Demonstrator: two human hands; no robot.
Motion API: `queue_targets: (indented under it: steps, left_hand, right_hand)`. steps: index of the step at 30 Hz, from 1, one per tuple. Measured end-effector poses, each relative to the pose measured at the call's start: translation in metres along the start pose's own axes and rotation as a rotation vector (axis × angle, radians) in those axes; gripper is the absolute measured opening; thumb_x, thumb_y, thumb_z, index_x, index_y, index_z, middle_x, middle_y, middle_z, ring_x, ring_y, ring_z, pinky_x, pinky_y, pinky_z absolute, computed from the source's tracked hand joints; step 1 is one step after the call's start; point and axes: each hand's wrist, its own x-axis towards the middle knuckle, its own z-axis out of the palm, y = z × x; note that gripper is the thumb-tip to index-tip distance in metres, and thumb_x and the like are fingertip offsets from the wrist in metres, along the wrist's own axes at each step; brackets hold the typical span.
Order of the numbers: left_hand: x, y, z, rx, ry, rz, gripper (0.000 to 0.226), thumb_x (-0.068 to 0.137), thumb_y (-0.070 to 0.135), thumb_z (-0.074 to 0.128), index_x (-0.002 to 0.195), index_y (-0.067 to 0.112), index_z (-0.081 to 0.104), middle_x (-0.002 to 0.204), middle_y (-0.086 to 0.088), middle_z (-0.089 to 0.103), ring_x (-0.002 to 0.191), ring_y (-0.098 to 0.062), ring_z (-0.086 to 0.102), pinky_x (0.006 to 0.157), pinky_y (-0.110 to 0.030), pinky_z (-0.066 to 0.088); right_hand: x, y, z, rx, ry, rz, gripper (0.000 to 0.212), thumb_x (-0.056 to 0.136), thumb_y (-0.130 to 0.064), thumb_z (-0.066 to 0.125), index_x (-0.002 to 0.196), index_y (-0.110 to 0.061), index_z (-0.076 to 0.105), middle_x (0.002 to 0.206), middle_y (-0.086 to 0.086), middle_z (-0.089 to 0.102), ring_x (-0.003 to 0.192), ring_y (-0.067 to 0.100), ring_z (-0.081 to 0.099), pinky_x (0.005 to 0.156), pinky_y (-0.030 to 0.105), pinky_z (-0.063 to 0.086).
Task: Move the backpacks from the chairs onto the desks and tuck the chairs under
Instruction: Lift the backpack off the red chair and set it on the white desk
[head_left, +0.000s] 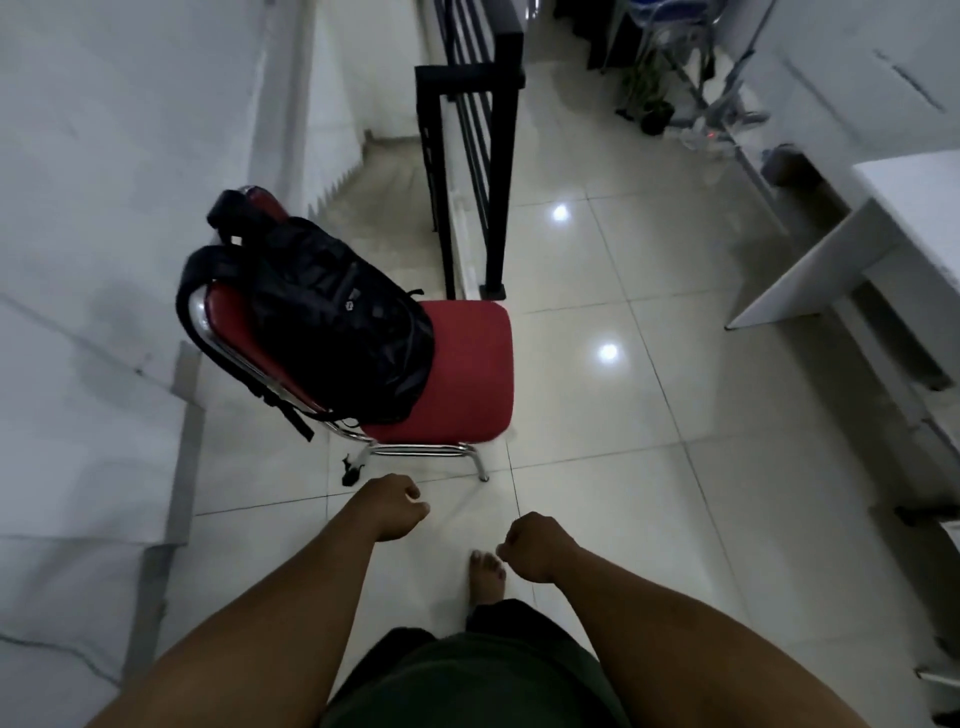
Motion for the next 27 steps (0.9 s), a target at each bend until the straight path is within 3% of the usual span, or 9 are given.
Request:
queue_targets:
  steps: [4, 10, 15, 19, 23, 27]
  left_hand:
    - [0.019, -0.007, -0.023, -0.048, -0.008, -0.003, 0.045, 0.092, 0.041, 0.062, 0.13, 0.017, 0.058, 0.146, -0.006, 0.046, 0.125, -0.022, 0.052, 0.103, -0.029, 0.043]
    - [0.058, -0.023, -0.062, -0.085, -0.026, -0.001, 0.044, 0.092, 0.041, 0.063, 0.128, 0.017, 0.058, 0.135, -0.005, 0.055, 0.119, -0.021, 0.055, 0.098, -0.027, 0.045]
    - [0.091, -0.041, -0.116, -0.008, -0.039, 0.094, 0.029, 0.091, 0.036, 0.062, 0.115, 0.019, 0.063, 0.121, -0.004, 0.061, 0.11, -0.022, 0.058, 0.095, -0.028, 0.048]
    - [0.113, -0.063, -0.169, 0.082, -0.071, 0.156, 0.036, 0.091, 0.038, 0.063, 0.122, 0.02, 0.063, 0.126, -0.003, 0.06, 0.113, -0.022, 0.057, 0.1, -0.032, 0.047]
    - [0.124, -0.073, -0.212, 0.154, -0.117, 0.241, 0.043, 0.092, 0.039, 0.061, 0.13, 0.019, 0.058, 0.133, -0.005, 0.057, 0.114, -0.022, 0.058, 0.1, -0.034, 0.048]
    - [0.134, -0.073, -0.24, 0.249, -0.152, 0.349, 0.044, 0.094, 0.039, 0.059, 0.133, 0.019, 0.057, 0.135, -0.006, 0.056, 0.118, -0.024, 0.057, 0.102, -0.037, 0.047]
  right_hand:
    - [0.021, -0.034, -0.021, -0.046, 0.001, -0.044, 0.038, 0.093, -0.036, 0.056, 0.11, -0.005, 0.069, 0.113, 0.011, 0.069, 0.107, 0.026, 0.062, 0.088, 0.033, 0.052]
    - [0.048, -0.073, -0.041, -0.064, 0.021, -0.006, 0.038, 0.093, -0.038, 0.054, 0.111, -0.006, 0.067, 0.116, 0.009, 0.066, 0.109, 0.026, 0.06, 0.09, 0.035, 0.052]
    - [0.071, -0.112, -0.045, -0.031, 0.065, 0.075, 0.038, 0.094, -0.036, 0.054, 0.116, -0.006, 0.063, 0.117, 0.009, 0.064, 0.109, 0.025, 0.06, 0.08, 0.029, 0.047]
    - [0.089, -0.178, -0.033, 0.016, 0.099, 0.083, 0.03, 0.095, -0.036, 0.052, 0.087, -0.009, 0.061, 0.099, 0.008, 0.063, 0.096, 0.023, 0.059, 0.074, 0.028, 0.041]
    - [0.102, -0.251, -0.018, 0.159, 0.154, 0.048, 0.037, 0.092, -0.03, 0.058, 0.093, 0.005, 0.067, 0.082, 0.01, 0.059, 0.085, 0.025, 0.061, 0.067, 0.026, 0.041]
    - [0.119, -0.303, -0.015, 0.236, 0.214, 0.016, 0.03, 0.09, -0.027, 0.062, 0.104, -0.002, 0.069, 0.1, 0.016, 0.07, 0.089, 0.027, 0.065, 0.072, 0.028, 0.047]
